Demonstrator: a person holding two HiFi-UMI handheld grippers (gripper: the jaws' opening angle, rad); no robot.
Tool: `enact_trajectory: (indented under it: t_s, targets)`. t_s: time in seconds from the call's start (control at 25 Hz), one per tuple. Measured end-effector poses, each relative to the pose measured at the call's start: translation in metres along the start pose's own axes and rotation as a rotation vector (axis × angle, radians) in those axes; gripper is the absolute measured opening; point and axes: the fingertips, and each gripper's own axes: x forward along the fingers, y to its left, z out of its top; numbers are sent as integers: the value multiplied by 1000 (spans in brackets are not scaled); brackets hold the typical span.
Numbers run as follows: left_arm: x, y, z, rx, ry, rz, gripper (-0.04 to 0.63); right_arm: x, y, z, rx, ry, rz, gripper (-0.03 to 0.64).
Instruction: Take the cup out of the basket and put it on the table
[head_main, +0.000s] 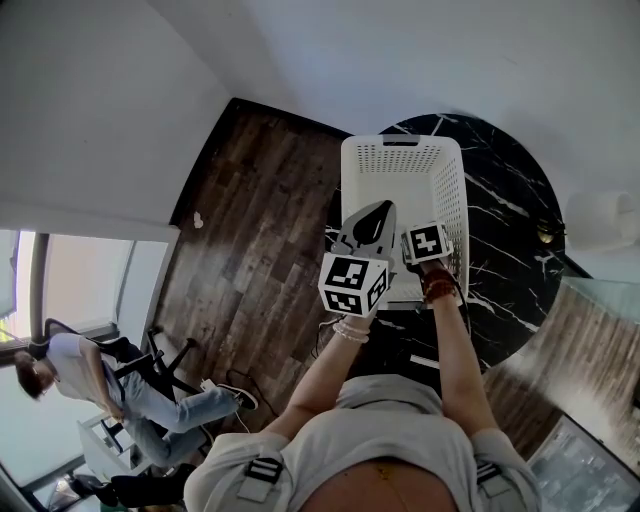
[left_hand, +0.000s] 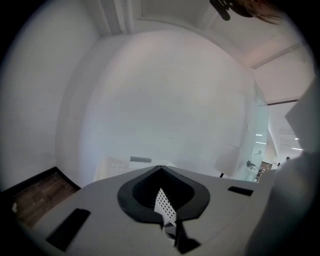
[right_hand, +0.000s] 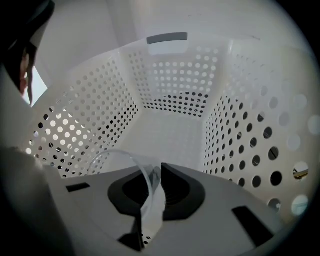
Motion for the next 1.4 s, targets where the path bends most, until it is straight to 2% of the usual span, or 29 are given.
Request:
enact_trajectory:
  t_s: [0.08,0.12,0.2,0.28,0.44,0.6,1.04,1.28,1.4]
  targets:
    - [-1,0,1,0,-1,1,6,-1,18,3,22,-18,85,39]
    - [-2,0,1,-1,-1,2,6,-1,18,4,19,-22,87,38]
    - [-3,0,2,0,-5,4,6,-3,2,4,-17,-25,12,37]
    - [-5,-2,3,2,-8,5,6,-5,-3,5,-31,-42,-9,35]
    - [-8,-5,6,9,-13,3,6,-12,11,12,-26,-84,48,34]
    - [-11,-7,9,13,-22,6,6,-18,3,25,-65,-155,6,34]
    - [-23,-7,20,44,-50,42,6,-57,9,54,-76,-342,33,34]
    - [-26,-11,19,59,-55,54,6,-82,15,64,-44,-417,75,34]
    - [-30,-12,18,66,-55,66,6,-98,17,66,-53,-454,65,34]
